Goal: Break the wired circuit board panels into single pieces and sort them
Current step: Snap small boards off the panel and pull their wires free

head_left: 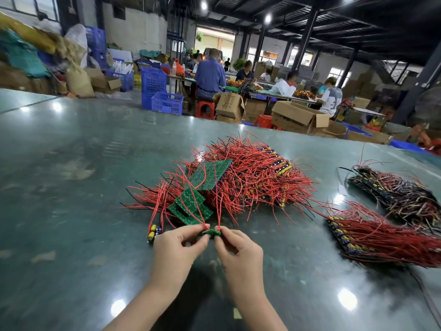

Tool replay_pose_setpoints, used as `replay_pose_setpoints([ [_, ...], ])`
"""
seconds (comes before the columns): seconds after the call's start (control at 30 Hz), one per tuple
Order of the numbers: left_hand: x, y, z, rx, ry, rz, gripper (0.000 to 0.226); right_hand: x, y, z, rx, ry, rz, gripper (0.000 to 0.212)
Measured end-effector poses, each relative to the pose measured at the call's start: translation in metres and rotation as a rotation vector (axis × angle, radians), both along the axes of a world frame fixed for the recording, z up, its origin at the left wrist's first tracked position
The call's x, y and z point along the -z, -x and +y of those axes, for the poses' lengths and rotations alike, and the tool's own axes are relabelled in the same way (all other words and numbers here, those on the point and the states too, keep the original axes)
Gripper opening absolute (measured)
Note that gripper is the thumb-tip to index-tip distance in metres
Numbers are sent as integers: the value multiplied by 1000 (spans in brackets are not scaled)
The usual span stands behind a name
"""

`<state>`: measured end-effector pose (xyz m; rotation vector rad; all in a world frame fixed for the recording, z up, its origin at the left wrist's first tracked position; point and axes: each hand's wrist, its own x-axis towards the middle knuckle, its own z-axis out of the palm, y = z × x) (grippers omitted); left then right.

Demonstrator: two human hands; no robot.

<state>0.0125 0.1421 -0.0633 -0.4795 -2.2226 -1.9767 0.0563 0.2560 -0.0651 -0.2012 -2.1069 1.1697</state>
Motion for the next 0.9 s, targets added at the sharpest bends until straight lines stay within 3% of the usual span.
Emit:
replay_pose_setpoints([
  [0.17, -1, -3, 3, -17, -37, -2, 22, -1, 0, -5, 45, 16, 49, 21],
  [0.33, -3, 0, 4, -55, -241, -89, 25, 0, 0, -9, 130, 46, 157, 23],
  [0.5, -5, 7, 2, -95, -396, -127, 32, -6, 1, 4, 79, 542, 63, 24],
  [0.63, 2, 16, -3, -206, -311, -132, 31, -9, 2, 14, 61, 914, -12, 17],
  [0.83, 1, 19, -4, -309, -359, -152, 33, -10, 0, 22, 219, 1000, -25, 15],
  [0.9, -2, 15, -5, -350, -286, -76, 33, -11, -2, 26, 224, 951, -13, 16],
])
